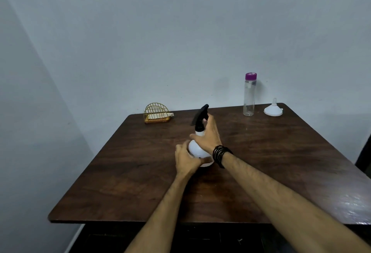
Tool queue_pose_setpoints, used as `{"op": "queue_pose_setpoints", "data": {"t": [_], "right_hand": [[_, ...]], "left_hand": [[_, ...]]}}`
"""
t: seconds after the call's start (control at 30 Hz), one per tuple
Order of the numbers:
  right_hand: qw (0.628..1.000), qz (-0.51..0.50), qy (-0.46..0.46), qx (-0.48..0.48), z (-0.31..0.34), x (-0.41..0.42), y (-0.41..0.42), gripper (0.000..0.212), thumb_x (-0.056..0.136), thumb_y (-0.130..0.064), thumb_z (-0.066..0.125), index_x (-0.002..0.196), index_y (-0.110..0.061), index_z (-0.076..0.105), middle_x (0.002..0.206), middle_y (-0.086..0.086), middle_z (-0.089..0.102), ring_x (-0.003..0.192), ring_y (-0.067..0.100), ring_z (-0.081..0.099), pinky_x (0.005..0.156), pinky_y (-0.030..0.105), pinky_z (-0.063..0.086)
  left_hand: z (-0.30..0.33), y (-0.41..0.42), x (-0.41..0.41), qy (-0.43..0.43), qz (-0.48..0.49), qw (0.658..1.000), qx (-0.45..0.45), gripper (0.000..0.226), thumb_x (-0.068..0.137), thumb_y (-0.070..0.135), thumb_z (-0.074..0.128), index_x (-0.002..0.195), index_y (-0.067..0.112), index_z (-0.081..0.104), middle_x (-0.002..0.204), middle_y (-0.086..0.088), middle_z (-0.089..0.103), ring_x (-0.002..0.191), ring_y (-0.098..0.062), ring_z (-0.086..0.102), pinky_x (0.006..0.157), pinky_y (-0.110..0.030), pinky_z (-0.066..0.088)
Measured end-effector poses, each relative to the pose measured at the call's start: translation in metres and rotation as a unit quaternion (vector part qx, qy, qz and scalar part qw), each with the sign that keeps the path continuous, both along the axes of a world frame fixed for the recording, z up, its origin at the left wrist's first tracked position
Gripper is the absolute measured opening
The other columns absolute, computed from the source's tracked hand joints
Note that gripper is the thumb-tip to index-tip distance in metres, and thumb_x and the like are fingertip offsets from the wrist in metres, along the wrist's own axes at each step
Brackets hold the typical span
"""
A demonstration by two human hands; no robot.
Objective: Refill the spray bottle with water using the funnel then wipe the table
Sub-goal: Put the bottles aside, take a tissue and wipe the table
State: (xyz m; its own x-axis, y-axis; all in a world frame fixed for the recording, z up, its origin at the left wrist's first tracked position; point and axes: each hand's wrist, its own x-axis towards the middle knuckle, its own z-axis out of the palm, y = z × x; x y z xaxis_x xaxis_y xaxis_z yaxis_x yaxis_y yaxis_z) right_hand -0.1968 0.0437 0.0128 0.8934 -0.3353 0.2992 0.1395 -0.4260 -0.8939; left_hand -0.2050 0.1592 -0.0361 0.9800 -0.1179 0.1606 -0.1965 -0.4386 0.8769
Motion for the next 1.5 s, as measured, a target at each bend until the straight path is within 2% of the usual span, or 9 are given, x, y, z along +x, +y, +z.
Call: {"op": "queue_pose_setpoints", "data": {"t": [0.13, 0.3, 0.43, 0.57, 0.7, 0.87, 1.13, 1.37, 1.5], "right_hand": [[0.993, 0.085, 0.024, 0.085, 0.004, -0.006, -0.017, 0.060, 0.078, -0.012, 0.071, 0.128, -0.026, 0.041, 0.103, 0.005, 0.067, 0.087, 0.018, 0.065, 0.084, 0.039, 0.053], [0.955, 0.208, 0.093, 0.191, 0.013, -0.006, -0.045, 0.053, 0.080, -0.014, 0.074, 0.126, -0.015, 0.047, 0.099, 0.011, 0.064, 0.062, 0.029, 0.066, 0.075, 0.044, 0.057], [0.953, 0.177, 0.180, 0.169, 0.022, -0.003, -0.053, 0.048, 0.083, -0.017, 0.074, 0.126, -0.008, 0.055, 0.102, 0.021, 0.066, 0.065, 0.024, 0.065, 0.069, 0.038, 0.055], [0.959, 0.152, 0.228, 0.076, 0.028, -0.004, -0.057, 0.056, 0.084, -0.052, 0.068, 0.116, -0.007, 0.062, 0.106, 0.011, 0.071, 0.073, 0.020, 0.069, 0.071, 0.035, 0.059], [0.932, 0.191, 0.297, 0.079, 0.033, -0.014, -0.067, 0.065, 0.088, -0.060, 0.056, 0.115, -0.001, 0.061, 0.112, 0.017, 0.070, 0.073, 0.025, 0.069, 0.063, 0.034, 0.058], [0.900, 0.221, 0.374, 0.048, 0.028, -0.030, -0.076, 0.052, 0.094, -0.050, 0.055, 0.115, -0.002, 0.060, 0.106, 0.015, 0.070, 0.077, 0.020, 0.068, 0.070, 0.035, 0.058], [0.893, 0.207, 0.396, 0.053, 0.024, -0.050, -0.082, 0.038, 0.088, -0.047, 0.067, 0.086, -0.009, 0.060, 0.074, 0.007, 0.064, 0.058, 0.016, 0.063, 0.057, 0.031, 0.055], [0.894, 0.224, 0.385, 0.038, 0.029, -0.054, -0.084, 0.073, 0.085, -0.069, 0.050, 0.115, -0.003, 0.064, 0.103, 0.013, 0.072, 0.072, 0.017, 0.067, 0.073, 0.035, 0.057], [0.904, 0.195, 0.380, 0.035, 0.030, -0.057, -0.085, 0.070, 0.085, -0.074, 0.043, 0.094, -0.008, 0.063, 0.079, 0.007, 0.068, 0.060, 0.015, 0.063, 0.062, 0.030, 0.055]], "left_hand": [[0.004, -0.007, -0.011, 0.031, -0.026, 0.999, -0.019, 0.085, 0.045, 0.036, 0.099, 0.107, 0.017, 0.044, 0.111, 0.004, 0.041, 0.100, -0.009, 0.052, 0.072, -0.018, 0.046], [0.011, -0.015, -0.021, 0.119, -0.127, 0.978, -0.119, 0.102, 0.052, 0.022, 0.099, 0.126, 0.020, 0.029, 0.124, 0.001, 0.049, 0.111, -0.014, 0.058, 0.083, -0.027, 0.054], [0.019, -0.035, -0.031, 0.196, -0.097, 0.964, -0.149, 0.094, 0.047, 0.032, 0.099, 0.124, 0.016, 0.049, 0.115, -0.003, 0.066, 0.098, -0.016, 0.069, 0.081, -0.032, 0.060], [0.024, -0.061, -0.054, 0.234, -0.006, 0.959, -0.161, 0.082, 0.029, 0.052, 0.091, 0.100, 0.016, 0.070, 0.093, -0.002, 0.075, 0.081, -0.016, 0.073, 0.071, -0.032, 0.062], [0.026, -0.070, -0.071, 0.275, -0.060, 0.945, -0.166, 0.065, 0.039, 0.044, 0.094, 0.092, 0.012, 0.077, 0.087, -0.004, 0.078, 0.082, -0.020, 0.075, 0.074, -0.032, 0.062], [0.025, -0.081, -0.102, 0.285, -0.039, 0.950, -0.124, 0.090, 0.026, 0.066, 0.089, 0.099, 0.015, 0.073, 0.094, 0.000, 0.075, 0.085, -0.015, 0.073, 0.078, -0.034, 0.062], [0.025, -0.092, -0.129, 0.272, -0.023, 0.954, -0.122, 0.077, 0.044, 0.061, 0.086, 0.102, 0.012, 0.071, 0.100, -0.001, 0.072, 0.089, -0.013, 0.070, 0.072, -0.025, 0.057], [0.031, -0.091, -0.136, 0.268, -0.035, 0.952, -0.143, 0.071, 0.037, 0.059, 0.086, 0.091, 0.014, 0.075, 0.093, -0.001, 0.075, 0.084, -0.015, 0.073, 0.075, -0.031, 0.062], [0.033, -0.094, -0.136, 0.276, -0.046, 0.948, -0.149, 0.073, 0.037, 0.058, 0.086, 0.093, 0.012, 0.074, 0.094, -0.002, 0.075, 0.083, -0.015, 0.073, 0.071, -0.029, 0.061]]}}
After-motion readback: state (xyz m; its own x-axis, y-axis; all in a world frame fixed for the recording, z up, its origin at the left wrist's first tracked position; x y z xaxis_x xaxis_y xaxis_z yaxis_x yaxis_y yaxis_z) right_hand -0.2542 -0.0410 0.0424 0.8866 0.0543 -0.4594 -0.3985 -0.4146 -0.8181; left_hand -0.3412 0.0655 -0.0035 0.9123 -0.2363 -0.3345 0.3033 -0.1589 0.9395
